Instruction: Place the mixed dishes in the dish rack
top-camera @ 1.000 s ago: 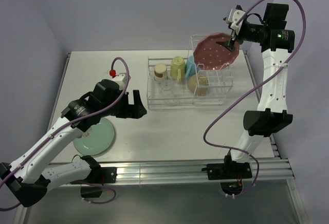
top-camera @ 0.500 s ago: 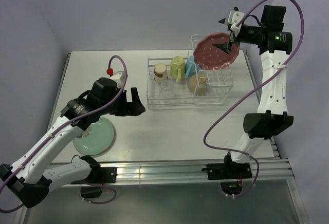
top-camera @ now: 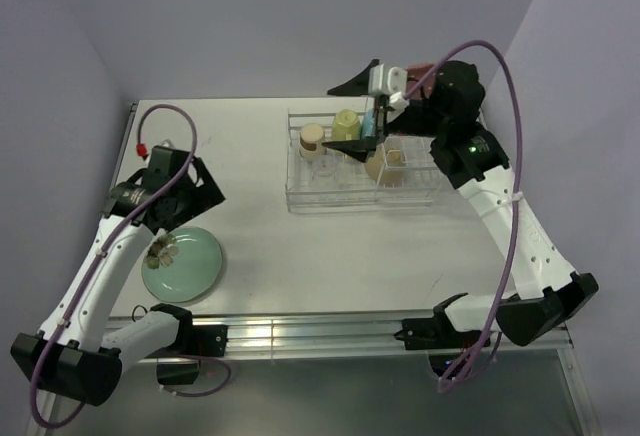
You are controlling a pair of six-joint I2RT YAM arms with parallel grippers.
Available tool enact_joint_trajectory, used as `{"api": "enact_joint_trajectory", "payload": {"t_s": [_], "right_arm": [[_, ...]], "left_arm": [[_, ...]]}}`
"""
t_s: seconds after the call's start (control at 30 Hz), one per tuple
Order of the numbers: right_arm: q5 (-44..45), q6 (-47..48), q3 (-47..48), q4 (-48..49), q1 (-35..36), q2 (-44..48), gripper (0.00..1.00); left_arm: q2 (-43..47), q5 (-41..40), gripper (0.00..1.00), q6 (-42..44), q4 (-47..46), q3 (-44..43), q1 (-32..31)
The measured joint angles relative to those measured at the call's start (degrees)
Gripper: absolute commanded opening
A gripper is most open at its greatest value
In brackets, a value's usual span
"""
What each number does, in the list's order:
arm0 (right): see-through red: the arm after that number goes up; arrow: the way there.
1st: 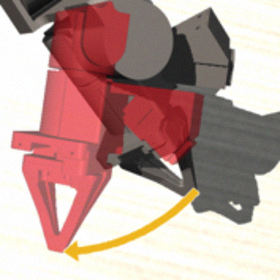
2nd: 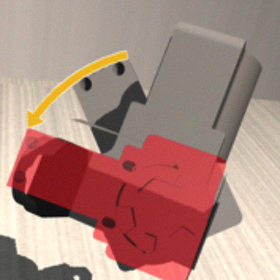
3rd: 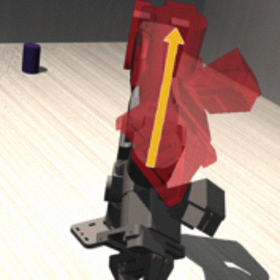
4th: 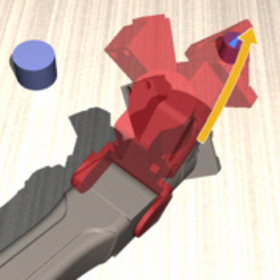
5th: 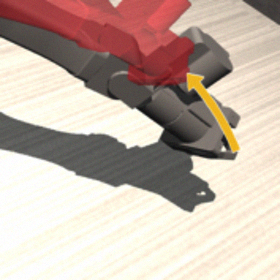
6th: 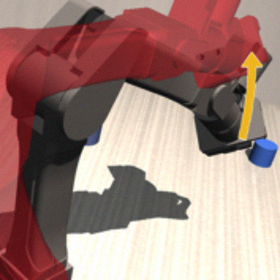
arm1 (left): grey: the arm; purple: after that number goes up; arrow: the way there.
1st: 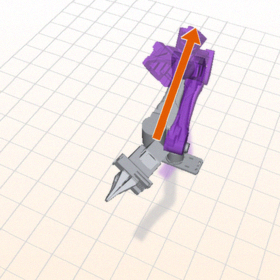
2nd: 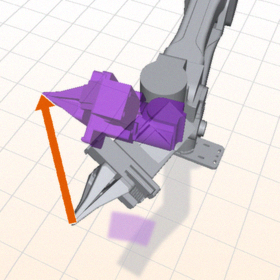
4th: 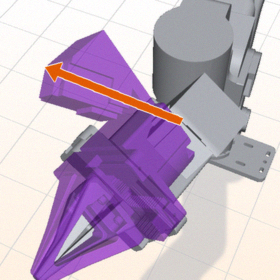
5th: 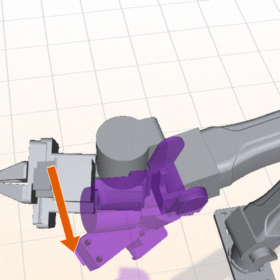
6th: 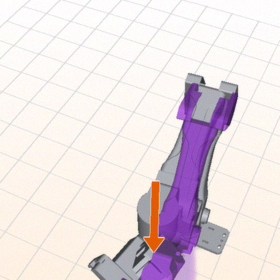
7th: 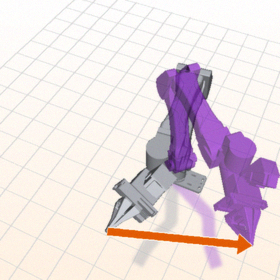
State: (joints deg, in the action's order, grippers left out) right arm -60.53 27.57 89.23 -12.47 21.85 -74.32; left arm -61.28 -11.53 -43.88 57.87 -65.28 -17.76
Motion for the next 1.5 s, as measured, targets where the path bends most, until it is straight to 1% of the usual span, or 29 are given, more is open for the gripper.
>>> {"api": "enact_joint_trajectory", "payload": {"t_s": [0.1, 0.2, 0.3, 0.33, 0.37, 0.4, 0.43, 0.57, 0.63, 0.67, 0.77, 0.87, 0.9, 0.97, 1.1, 1.4, 1.5], "right_arm": [[5.42, -2.40, -0.33, -0.63, 7.56, 0.26, 1.00], [12.59, -5.73, -2.14, -3.45, 18.18, 0.90, 1.00], [20.90, -9.01, -4.17, -9.18, 27.50, 1.25, 1.00], [23.10, -9.88, -4.22, -11.19, 29.59, 1.22, 1.00], [25.90, -10.95, -4.20, -13.51, 31.85, 1.07, 1.00], [28.50, -12.20, -4.17, -15.54, 33.38, 1.01, 1.00], [31.21, -13.46, -4.17, -17.29, 34.60, 1.01, 1.00], [39.98, -17.59, -4.17, -22.10, 35.89, 1.01, 1.00], [43.23, -18.91, -4.24, -23.19, 35.87, 1.01, 1.00], [44.48, -19.26, -4.44, -23.37, 35.87, 1.01, 1.00], [46.73, -19.98, -6.47, -23.23, 35.87, 1.55, 1.00], [47.91, -20.28, -10.67, -22.97, 35.87, 3.37, 1.00], [48.35, -20.31, -12.07, -23.02, 35.87, 4.13, 1.00], [49.18, -20.28, -14.05, -23.10, 35.87, 5.42, 1.00], [50.47, -20.15, -15.41, -22.95, 35.87, 7.15, 1.00], [51.49, -20.04, -18.36, -22.49, 35.87, 10.69, 1.00], [51.82, -20.02, -18.36, -22.53, 35.87, 10.69, 1.00]], "left_arm": [[2.60, -0.37, 0.99, -2.67, 0.48, 2.67, 6.05], [2.38, -0.42, 0.99, -5.49, 0.63, 3.72, 8.46], [-0.07, -0.37, 0.99, -8.46, 0.79, 3.80, 10.40], [-1.16, -0.42, 0.98, -9.44, 1.07, 3.78, 11.23], [-2.45, -0.55, 0.96, -10.36, 1.73, 3.67, 12.04], [-4.31, -1.01, 0.92, -12.09, 3.08, 3.21, 13.05], [-6.14, -1.46, 0.91, -13.97, 4.44, 2.60, 13.90], [-16.70, -2.56, 0.88, -22.23, 12.22, -2.71, 18.29], [-21.73, -2.78, 0.77, -25.92, 14.12, -5.49, 19.63], [-23.54, -2.80, 0.75, -27.39, 14.60, -6.49, 19.80], [-28.30, -3.17, 0.77, -30.99, 16.57, -10.14, 19.80], [-32.96, -4.26, 0.81, -32.35, 17.31, -14.16, 19.93], [-34.84, -4.63, 0.87, -32.57, 17.38, -15.15, 20.13], [-38.01, -5.03, 0.89, -33.27, 17.22, -15.69, 20.63], [-44.50, -4.94, 0.98, -33.40, 17.55, -15.63, 21.90], [-52.33, -7.04, 0.99, -34.99, 18.08, -14.36, 22.40], [-53.22, -7.37, 0.99, -35.08, 18.99, -14.64, 22.40]]}}
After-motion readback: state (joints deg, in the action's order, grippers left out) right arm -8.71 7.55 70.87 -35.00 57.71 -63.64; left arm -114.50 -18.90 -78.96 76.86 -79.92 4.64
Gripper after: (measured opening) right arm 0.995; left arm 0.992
